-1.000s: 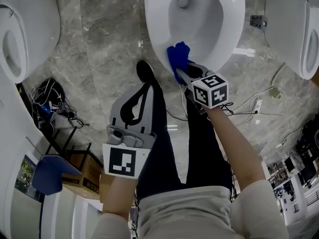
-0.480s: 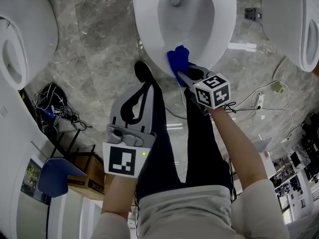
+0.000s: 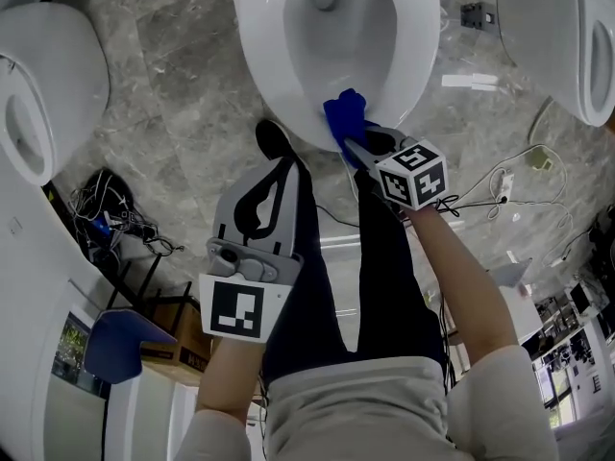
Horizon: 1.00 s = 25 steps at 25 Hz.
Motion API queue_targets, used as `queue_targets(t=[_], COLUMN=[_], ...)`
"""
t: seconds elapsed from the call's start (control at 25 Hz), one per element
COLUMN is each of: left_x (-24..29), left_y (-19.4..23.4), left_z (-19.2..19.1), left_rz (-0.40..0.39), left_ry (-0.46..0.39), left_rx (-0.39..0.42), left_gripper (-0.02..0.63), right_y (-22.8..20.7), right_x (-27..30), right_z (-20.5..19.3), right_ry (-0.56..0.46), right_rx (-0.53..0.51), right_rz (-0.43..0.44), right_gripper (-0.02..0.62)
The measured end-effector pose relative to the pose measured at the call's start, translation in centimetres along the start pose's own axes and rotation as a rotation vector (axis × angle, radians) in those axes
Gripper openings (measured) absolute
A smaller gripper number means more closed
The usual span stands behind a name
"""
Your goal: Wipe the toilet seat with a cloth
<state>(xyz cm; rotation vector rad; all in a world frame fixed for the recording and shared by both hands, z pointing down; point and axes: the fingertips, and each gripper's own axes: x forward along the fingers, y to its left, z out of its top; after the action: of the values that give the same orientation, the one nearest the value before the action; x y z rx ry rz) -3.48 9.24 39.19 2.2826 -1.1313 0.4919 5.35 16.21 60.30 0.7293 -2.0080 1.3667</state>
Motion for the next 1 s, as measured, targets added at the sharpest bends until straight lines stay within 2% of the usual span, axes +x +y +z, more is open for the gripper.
queue_targets(t=[0.48,1.0], left_x=[2.1,3.6], left_y=[-1.7,-3.4], left_z=[0.7,-0.1], left_rz=[-0.024,-0.042], left_ry=[0.018,0.04], left_rx=[0.015,0.017], left_gripper=[0.008,0.008], right_y=[-2.2,-4.0], right_x=[-1.8,-2.9], right_z=[0.1,0.7], right_ry=[0.001,-0.057], right_rx=[-0.004,0.007], right_rz=[-0.001,-0.006], right_gripper=[0.064,0.064])
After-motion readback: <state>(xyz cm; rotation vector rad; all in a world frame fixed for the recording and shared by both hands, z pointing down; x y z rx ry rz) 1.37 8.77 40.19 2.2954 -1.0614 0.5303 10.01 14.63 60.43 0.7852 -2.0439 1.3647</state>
